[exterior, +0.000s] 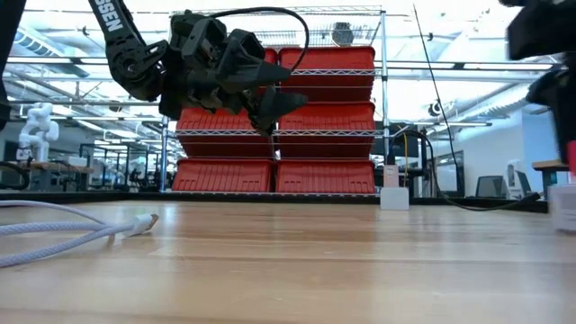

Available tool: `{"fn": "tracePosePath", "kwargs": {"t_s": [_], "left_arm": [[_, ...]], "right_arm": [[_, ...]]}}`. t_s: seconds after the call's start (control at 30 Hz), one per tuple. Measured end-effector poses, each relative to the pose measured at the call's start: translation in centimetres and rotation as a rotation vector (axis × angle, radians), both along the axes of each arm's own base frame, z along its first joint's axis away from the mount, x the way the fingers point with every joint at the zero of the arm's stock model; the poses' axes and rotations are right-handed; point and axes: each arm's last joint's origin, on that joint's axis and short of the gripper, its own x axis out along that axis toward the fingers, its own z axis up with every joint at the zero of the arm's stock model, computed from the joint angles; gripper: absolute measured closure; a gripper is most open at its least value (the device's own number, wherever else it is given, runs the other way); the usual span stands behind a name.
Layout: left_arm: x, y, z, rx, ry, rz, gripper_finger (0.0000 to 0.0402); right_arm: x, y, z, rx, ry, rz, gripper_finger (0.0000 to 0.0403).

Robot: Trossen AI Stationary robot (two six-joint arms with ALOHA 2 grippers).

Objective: Insert USB
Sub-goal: Insert the orange charger adapter into the bottom right white square outlet extension

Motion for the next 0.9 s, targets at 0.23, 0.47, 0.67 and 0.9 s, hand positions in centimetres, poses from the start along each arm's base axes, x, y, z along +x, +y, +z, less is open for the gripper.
{"fn": "tracePosePath", "kwargs": {"t_s": [0.23,0.47,0.67,0.9], "left_arm": [[0.0,0.0,0.0,0.000,0.003,0.001,0.0149],[0.0,0.0,0.0,0.000,0.002,0.003,0.0149],[0.0,0.0,0.0,0.000,0.001,0.004,0.0149],[0.0,0.0,0.0,0.007,-0.002,0.003,0.0149]], "right_arm": [[1.5,-1.4,0.3,0.028,-0.017,-0.064,0.0114],[2.8,-1.7,2.5,0.019,-0.036,-0.015,0.0114],[3.5,-1.9,7.0,-0.029,-0.037,0.010,0.0137],[0.9,-0.9,8.3,0.040,0.183,-0.033,0.0237]]}}
